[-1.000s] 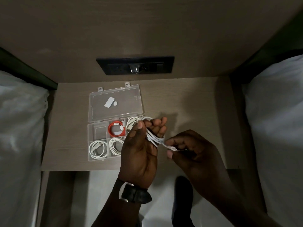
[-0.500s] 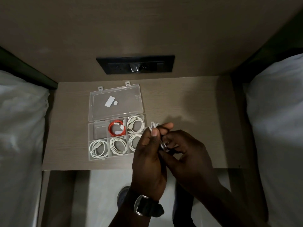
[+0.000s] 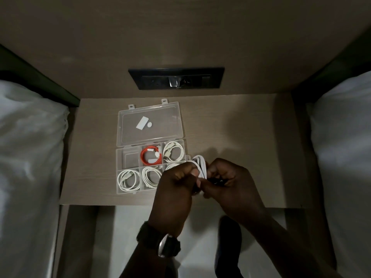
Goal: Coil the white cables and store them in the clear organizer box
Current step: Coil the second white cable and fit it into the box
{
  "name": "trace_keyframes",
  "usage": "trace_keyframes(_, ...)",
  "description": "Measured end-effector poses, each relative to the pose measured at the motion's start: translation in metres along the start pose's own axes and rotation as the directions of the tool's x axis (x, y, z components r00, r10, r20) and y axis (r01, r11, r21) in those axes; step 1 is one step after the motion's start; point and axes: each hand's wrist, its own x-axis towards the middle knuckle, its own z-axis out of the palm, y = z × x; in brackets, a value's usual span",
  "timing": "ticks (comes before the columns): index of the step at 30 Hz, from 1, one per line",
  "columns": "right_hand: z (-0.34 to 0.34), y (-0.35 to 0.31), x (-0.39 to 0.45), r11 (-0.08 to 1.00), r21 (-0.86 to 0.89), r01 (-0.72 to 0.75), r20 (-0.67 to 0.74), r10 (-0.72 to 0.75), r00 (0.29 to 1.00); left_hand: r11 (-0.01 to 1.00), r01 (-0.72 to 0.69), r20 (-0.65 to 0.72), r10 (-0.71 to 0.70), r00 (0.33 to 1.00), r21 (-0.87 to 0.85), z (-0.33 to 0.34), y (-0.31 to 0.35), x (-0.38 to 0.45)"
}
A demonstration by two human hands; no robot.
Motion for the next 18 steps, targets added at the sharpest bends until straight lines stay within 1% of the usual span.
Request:
trace_keyframes(2,0.009,0.002,0.005,0.997,0.072,-0.031,-0.006,0.032,0.999,0.973,-0.113,-0.044,0.124,0.991,0.201,-0.006,-0.001,0.0)
trace_keyframes(5,0.027,0.002,0.012,0.987,0.153,-0.042,0.03,0.038,0.999,0.902,-0.18,-0.157,0.259,0.953,0.392,-0.02,-0.004,-0.002)
trace_keyframes(7,0.042,0.003,0.015,0.987,0.156,-0.044,0.059,0.035,0.998,0.861,-0.139,-0.198,0.265,0.944,0.49,-0.035,-0.003,-0.002)
trace_keyframes(9,0.06,0.005,0.019,0.994,0.101,-0.05,0.09,0.041,0.995,0.862,-0.041,-0.21,0.168,0.963,0.505,-0.058,-0.002,0.002)
trace_keyframes(11,0.082,0.005,0.024,0.998,0.051,-0.048,0.136,0.041,0.99,0.888,0.052,-0.196,0.044,0.98,0.458,-0.085,-0.001,0.006)
trace_keyframes(13,0.105,0.001,0.034,0.999,0.025,-0.029,0.181,0.024,0.983,0.94,0.113,-0.182,-0.055,0.982,0.322,-0.114,-0.003,0.014)
trace_keyframes(15,0.126,-0.004,0.048,1.0,0.022,-0.022,0.195,0.017,0.981,0.981,0.148,-0.179,-0.123,0.976,0.129,-0.142,-0.007,0.026)
trace_keyframes(16,0.134,-0.007,0.057,0.998,0.04,-0.046,0.198,0.037,0.98,0.987,0.159,-0.159,-0.154,0.975,0.016,-0.156,-0.011,0.033)
trace_keyframes(17,0.141,-0.008,0.067,0.994,0.075,-0.085,0.203,0.068,0.977,0.977,0.175,-0.114,-0.188,0.975,-0.121,-0.168,-0.016,0.039)
trace_keyframes(18,0.146,-0.008,0.077,0.988,0.096,-0.122,0.215,0.099,0.972,0.944,0.196,-0.054,-0.218,0.974,-0.266,-0.178,-0.021,0.045)
